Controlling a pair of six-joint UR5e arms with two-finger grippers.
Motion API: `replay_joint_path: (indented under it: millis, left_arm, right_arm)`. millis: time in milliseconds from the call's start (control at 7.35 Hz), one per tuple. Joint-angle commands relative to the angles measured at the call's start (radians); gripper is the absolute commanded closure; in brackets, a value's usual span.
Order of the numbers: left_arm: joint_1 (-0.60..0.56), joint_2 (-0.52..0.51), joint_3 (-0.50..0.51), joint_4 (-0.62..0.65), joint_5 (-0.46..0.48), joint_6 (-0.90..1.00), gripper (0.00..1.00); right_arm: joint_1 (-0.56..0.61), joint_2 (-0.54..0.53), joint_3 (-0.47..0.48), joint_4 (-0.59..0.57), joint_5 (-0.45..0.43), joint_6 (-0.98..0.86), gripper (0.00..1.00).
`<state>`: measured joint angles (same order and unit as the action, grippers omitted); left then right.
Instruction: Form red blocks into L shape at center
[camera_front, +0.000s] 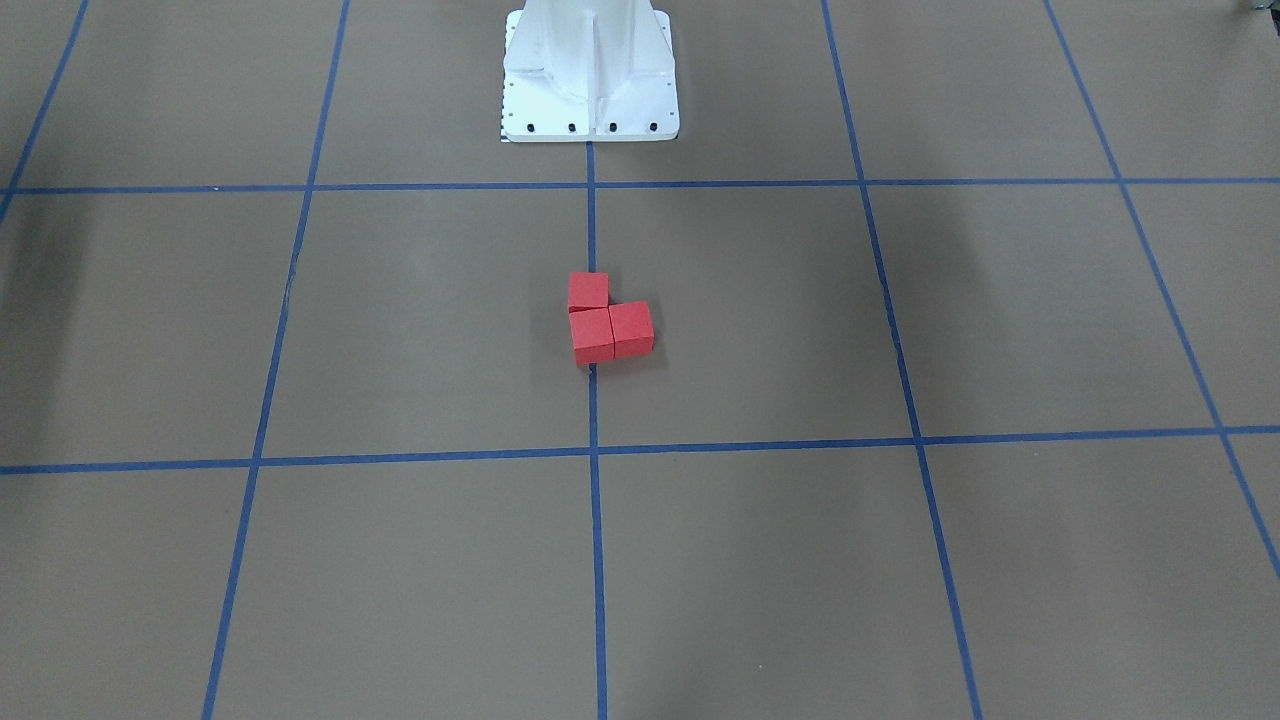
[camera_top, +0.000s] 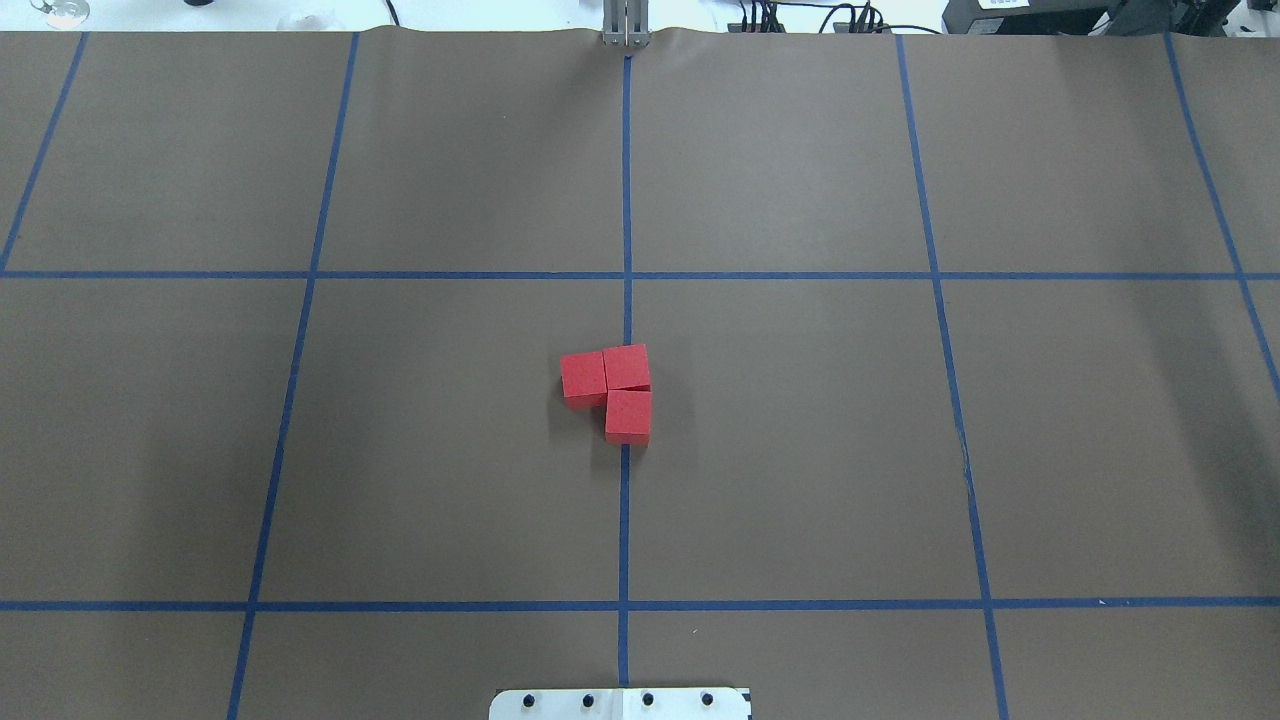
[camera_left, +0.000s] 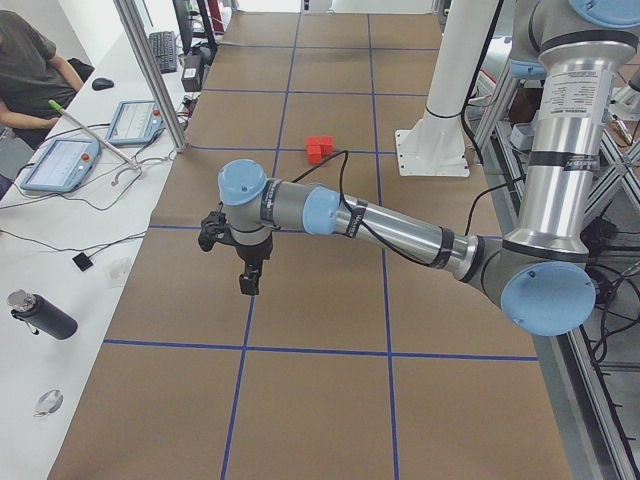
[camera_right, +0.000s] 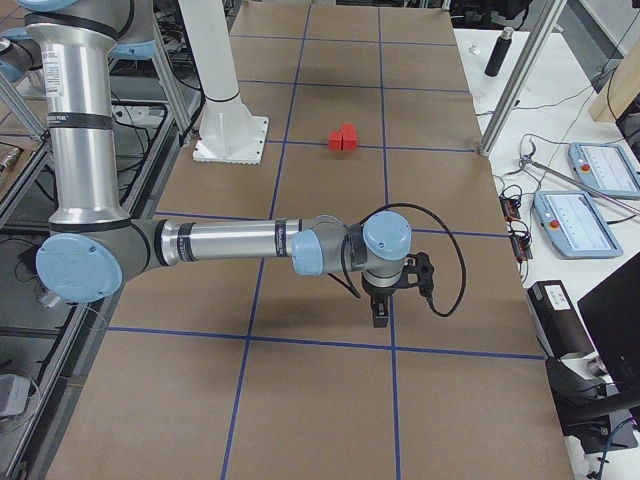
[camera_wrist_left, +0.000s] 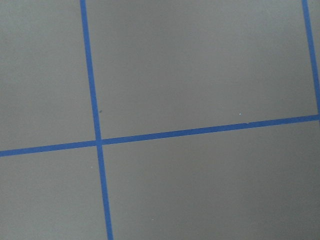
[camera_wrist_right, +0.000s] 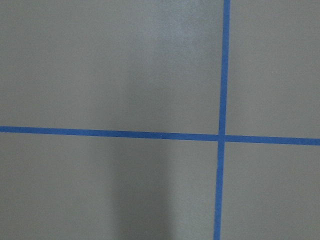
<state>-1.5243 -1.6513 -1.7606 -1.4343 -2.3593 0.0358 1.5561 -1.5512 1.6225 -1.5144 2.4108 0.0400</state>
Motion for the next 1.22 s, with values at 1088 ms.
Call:
replay_joint_path:
  millis: [1088]
  left_arm:
    - [-0.04, 0.019, 0.145, -0.048, -0.002, -0.068, 0.0]
  right_arm:
    - [0.007, -0.033, 0.031, 0.014, -0.024, -0.006, 0.0]
